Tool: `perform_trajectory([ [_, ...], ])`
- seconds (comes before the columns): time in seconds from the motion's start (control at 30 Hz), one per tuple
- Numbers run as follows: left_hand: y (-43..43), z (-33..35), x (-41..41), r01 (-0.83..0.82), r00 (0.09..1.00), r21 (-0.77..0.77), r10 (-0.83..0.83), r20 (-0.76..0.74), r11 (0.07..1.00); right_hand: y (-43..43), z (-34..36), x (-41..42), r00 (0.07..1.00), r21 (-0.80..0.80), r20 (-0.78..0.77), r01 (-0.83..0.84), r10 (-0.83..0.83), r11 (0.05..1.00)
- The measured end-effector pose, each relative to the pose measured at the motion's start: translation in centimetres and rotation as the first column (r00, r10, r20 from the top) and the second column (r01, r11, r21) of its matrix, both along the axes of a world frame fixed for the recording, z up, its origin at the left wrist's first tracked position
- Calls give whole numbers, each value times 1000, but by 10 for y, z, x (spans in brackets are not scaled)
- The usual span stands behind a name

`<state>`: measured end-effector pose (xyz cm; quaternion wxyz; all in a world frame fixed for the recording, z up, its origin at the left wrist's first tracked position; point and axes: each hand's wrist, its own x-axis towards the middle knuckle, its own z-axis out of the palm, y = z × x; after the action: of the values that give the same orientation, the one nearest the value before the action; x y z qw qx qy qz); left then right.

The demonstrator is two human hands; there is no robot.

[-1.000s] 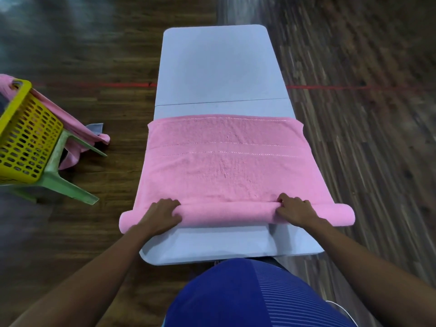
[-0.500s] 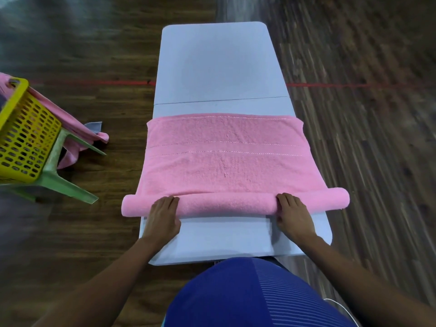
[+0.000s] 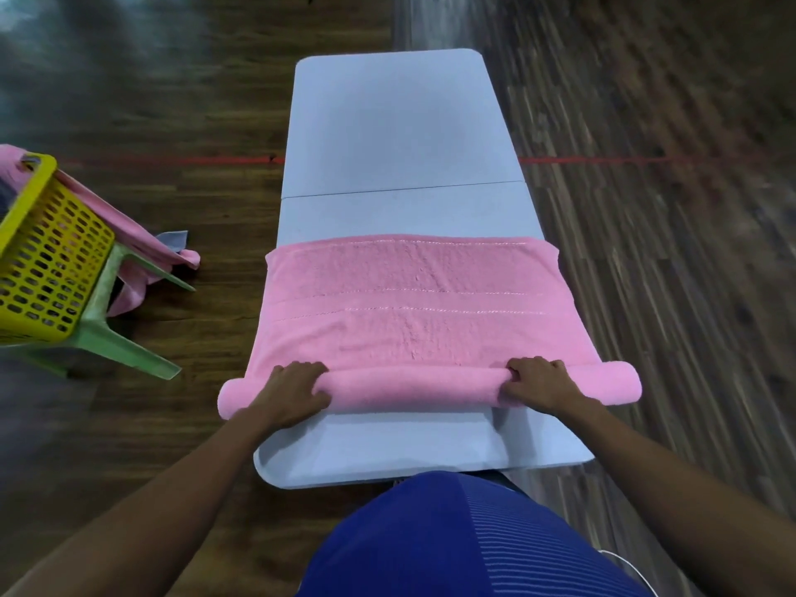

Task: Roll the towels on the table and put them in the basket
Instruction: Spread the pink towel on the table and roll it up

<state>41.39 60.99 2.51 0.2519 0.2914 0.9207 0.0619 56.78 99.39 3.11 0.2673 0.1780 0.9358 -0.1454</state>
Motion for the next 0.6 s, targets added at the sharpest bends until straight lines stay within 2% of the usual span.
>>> perform_trajectory([
  [0.07, 1, -5, 2, -88, 978, 93, 103, -180, 992, -1, -7, 1, 976, 114, -213, 68, -43, 991],
  [0.13, 8, -5, 7, -155, 900, 180, 214, -379, 971, -4, -17, 2, 903, 203, -427, 147, -47, 968],
  [0.17, 12, -3, 9, -166, 878, 198, 236, -417, 966, -7, -19, 1, 874, 208, -485, 163, -43, 965],
  [0.27, 19, -10, 18, -129, 900, 179, 191, -391, 975, -16, -21, 2, 878, 172, -479, 117, -21, 978],
  [0.4, 15, -20, 27, -83, 940, 50, 95, -327, 995, -19, -29, 18, 933, 181, -353, -14, 78, 983],
  [0.6, 14, -21, 16, -66, 940, 42, 76, -332, 997, -14, -19, 6, 937, 205, -343, 12, 60, 979],
])
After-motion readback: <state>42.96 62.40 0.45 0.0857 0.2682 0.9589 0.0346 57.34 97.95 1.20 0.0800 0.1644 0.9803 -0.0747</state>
